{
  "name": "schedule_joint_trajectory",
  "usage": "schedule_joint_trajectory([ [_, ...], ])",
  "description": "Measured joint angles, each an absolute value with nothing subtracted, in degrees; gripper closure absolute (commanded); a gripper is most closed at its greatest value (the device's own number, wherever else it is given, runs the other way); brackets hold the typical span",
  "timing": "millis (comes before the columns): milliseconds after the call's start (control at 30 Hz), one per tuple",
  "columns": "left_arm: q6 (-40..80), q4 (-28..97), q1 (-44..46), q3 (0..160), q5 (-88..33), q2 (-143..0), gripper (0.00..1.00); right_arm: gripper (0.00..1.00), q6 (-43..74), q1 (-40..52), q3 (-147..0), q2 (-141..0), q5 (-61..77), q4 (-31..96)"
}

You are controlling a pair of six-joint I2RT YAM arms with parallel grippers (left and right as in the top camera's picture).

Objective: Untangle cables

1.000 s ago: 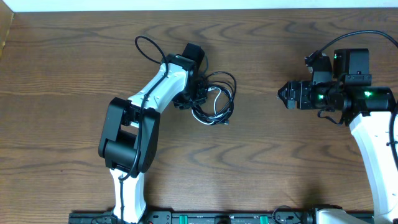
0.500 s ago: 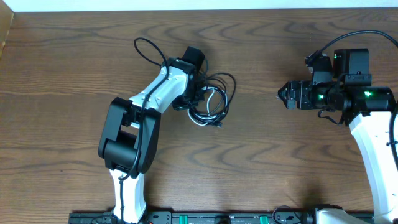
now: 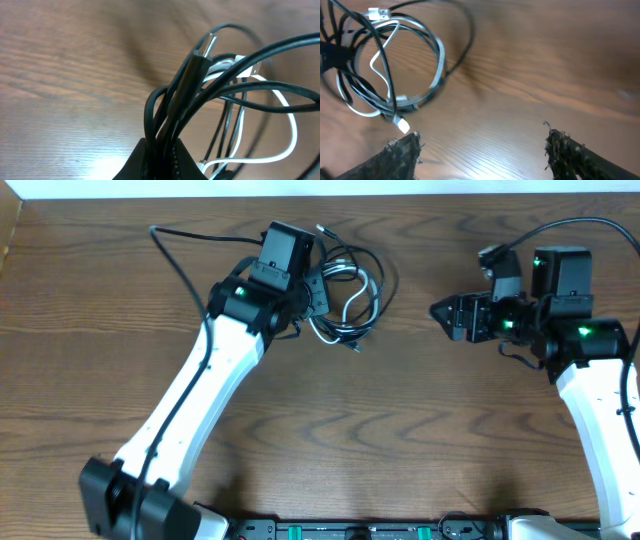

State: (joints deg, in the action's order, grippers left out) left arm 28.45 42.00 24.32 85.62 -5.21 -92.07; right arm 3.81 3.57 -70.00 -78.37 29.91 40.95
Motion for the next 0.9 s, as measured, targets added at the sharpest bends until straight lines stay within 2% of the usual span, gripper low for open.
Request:
schedule_joint_trajectory([
  [400, 28.42, 43.29, 24.58, 85.62, -5.82, -92.77, 0.93, 0.26, 3.75, 4.75, -70.04, -78.39, 45.39, 34.20],
  [467, 28.42, 43.29, 24.58, 85.62, -5.82, -92.79, 0.93, 0.29, 3.95, 5.02, -70.04, -78.37, 46.87, 33.50],
  [733, 28.45, 43.29, 24.58, 85.62, -5.80, -92.84, 0.93, 0.33, 10.24, 9.37, -70.08, -78.81, 46.89, 29.74],
  [900, 28.45, 43.35, 24.58, 85.62, -5.78, -92.90, 0.93, 0.40, 16.32, 13.19, -70.13, -81.73, 43.29, 27.57],
])
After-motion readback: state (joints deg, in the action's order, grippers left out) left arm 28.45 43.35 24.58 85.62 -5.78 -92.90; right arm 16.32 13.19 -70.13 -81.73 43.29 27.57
